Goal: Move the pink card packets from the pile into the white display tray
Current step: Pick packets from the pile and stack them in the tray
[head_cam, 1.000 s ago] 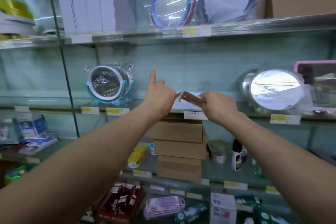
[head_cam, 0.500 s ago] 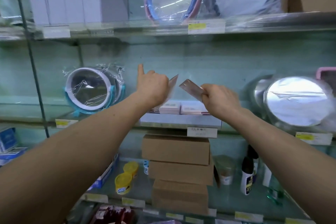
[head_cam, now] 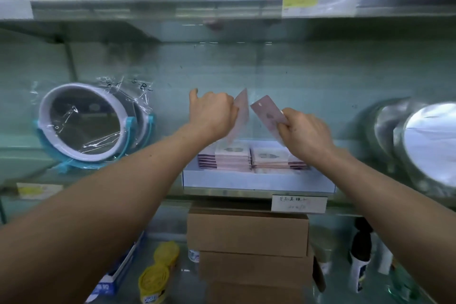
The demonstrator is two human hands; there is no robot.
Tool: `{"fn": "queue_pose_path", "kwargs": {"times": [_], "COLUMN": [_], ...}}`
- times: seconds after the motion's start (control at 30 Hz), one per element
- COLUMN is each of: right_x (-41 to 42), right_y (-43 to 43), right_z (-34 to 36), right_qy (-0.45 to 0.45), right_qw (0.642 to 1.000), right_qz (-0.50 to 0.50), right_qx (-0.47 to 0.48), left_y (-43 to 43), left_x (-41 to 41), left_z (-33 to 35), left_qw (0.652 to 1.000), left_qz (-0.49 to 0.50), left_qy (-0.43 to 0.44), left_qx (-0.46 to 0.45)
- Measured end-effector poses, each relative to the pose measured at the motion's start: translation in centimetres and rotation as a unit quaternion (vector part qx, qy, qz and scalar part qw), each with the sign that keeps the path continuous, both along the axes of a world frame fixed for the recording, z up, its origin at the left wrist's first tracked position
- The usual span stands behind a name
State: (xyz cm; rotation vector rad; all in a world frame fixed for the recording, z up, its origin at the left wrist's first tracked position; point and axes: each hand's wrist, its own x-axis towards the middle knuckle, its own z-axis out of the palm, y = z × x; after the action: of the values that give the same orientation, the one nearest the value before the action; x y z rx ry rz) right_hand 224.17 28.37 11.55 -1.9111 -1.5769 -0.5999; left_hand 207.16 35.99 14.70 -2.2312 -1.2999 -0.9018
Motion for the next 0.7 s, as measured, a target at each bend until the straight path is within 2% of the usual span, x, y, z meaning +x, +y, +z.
{"fn": "queue_pose_path", "kwargs": {"times": [0.13,0.23,0.33,0.57,0.7], "right_x": [1.0,1.8,2.3,2.7,3.2], "right_y": [1.4,2.4,3.3,3.7,3.7], "right_z": [0.2,0.5,0.8,1.2,1.3], "right_qy": [0.007,0.027,0.055,0.195,0.269], "right_qw": [1.0,0.999,0.997,0.972,0.951], "right_qz": [0.02,0.04,0.057,0.128,0.155], "right_qx": [0.013,0.017,0.022,0.005,-0.015], "left_y": [1.5,2.4,2.7,3.3,3.4], "left_x": [0.7,1.0,1.0,0.5,0.1], "left_z": [0.1,0.2,0.0,-1.1,-1.2], "left_qw": [0.982,0.934,0.882,0.78,0.746], "left_qz": [-0.038,-0.106,-0.155,-0.171,-0.179], "left_qy": [-0.137,-0.259,-0.343,-0.43,-0.458], "left_qx": [-0.127,-0.221,-0.284,-0.42,-0.449]}}
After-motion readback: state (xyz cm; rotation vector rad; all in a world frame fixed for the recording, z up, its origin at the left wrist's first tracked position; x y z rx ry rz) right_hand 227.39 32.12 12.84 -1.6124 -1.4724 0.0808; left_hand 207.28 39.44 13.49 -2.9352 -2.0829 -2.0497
